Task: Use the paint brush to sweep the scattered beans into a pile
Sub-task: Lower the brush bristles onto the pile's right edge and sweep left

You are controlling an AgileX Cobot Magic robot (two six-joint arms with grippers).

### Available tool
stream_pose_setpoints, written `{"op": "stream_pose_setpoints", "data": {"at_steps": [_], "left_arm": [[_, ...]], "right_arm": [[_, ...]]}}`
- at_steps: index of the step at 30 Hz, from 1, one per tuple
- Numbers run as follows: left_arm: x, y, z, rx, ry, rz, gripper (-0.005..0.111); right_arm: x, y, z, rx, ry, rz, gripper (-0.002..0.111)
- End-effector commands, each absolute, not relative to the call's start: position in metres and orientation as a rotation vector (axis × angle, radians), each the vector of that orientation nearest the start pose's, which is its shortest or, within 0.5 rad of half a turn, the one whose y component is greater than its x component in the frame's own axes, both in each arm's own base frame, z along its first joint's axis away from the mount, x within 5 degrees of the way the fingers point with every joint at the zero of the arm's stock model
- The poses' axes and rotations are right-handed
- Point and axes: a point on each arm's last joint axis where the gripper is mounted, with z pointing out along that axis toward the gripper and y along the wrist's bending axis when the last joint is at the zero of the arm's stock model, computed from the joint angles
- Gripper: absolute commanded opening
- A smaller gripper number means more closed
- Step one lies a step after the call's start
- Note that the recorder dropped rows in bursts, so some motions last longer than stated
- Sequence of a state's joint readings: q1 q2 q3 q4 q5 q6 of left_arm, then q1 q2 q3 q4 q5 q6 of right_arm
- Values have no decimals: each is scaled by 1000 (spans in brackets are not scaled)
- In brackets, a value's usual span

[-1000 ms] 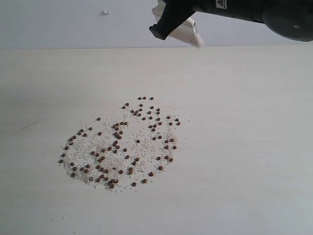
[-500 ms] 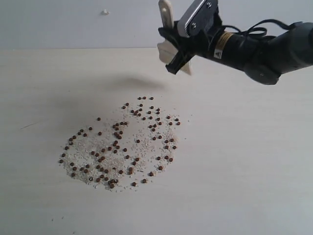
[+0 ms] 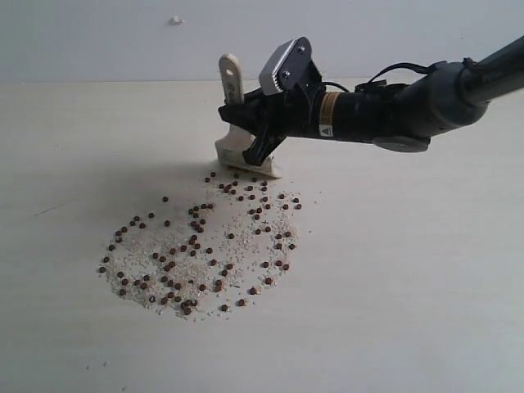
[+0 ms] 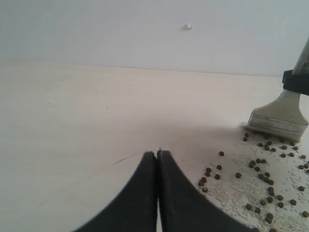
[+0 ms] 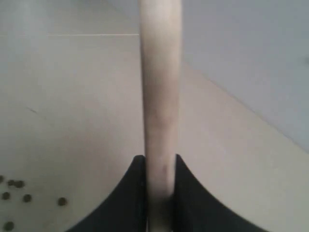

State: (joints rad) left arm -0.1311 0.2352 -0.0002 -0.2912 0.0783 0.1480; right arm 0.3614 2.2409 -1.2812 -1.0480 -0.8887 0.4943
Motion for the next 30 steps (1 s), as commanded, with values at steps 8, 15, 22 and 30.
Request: {"op": "stream_pose_setpoints", "data": {"at_steps": [8,15,22,30], "left_arm": [[73,-11,191,6,1796,-210,0],[73,-11,191,6,1796,-210,0],[73,-11,191,6,1796,-210,0],[73,-11,191,6,1796,-210,0]], "right_arm": [[334,297,129,-1238,1645,860,0],[335,294,183,-1158,1634,653,0],[357,261,195,-966,1841,285,0],[393,217,186,-735,1843,176,0]]}}
